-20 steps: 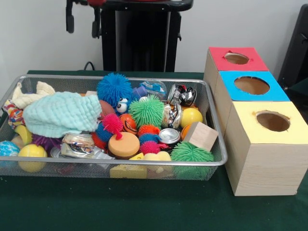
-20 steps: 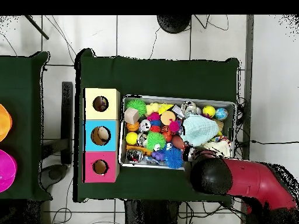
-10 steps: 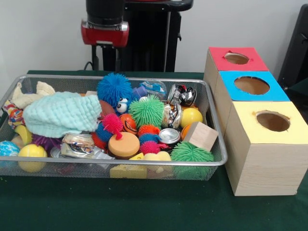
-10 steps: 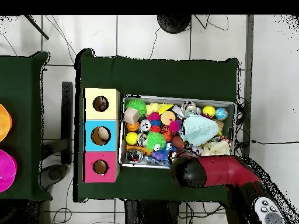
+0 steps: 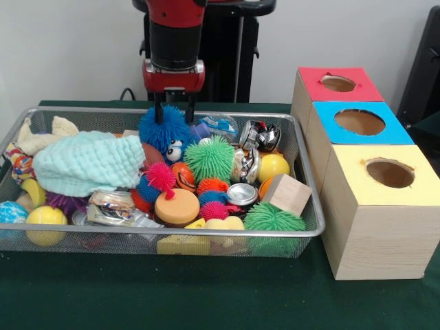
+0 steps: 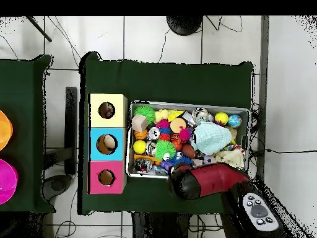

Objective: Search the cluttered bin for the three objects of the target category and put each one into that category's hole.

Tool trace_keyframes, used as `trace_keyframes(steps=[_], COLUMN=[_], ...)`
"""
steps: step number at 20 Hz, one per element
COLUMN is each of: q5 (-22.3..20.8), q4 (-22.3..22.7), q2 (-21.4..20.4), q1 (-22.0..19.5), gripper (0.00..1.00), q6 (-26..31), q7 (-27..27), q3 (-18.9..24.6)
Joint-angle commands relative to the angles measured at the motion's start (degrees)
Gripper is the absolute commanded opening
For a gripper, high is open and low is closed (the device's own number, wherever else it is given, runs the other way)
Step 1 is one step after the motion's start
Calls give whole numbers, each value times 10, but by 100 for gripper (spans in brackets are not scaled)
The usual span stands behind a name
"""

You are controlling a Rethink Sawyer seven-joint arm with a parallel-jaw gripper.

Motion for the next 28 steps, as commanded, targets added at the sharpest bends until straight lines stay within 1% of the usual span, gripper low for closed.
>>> trace_keyframes(steps=[1,2,7,10,12,15,19,21,22,24,25,28], q5=[-75,-78,-81,-81,-68,-44,-20,-18,-21,-32,-40,-70], q4=[-111,-119,-142,-154,-163,-173,-175,-187,-198,-215,-225,-262], q2=[21,16,6,8,16,16,10,16,23,36,44,68], q1=[83,95,126,150,156,154,142,142,146,157,169,227], gripper=[100,100,100,100,100,100,100,100,100,100,100,100], q6=[-34,-32,-42,-64,-88,-90,-86,-84,-73,-72,-74,-74], q7=[84,87,90,107,120,109,85,76,69,69,76,115], q3=[-78,-87,-113,-139,-149,-145,-126,-125,-128,-140,-153,-220])
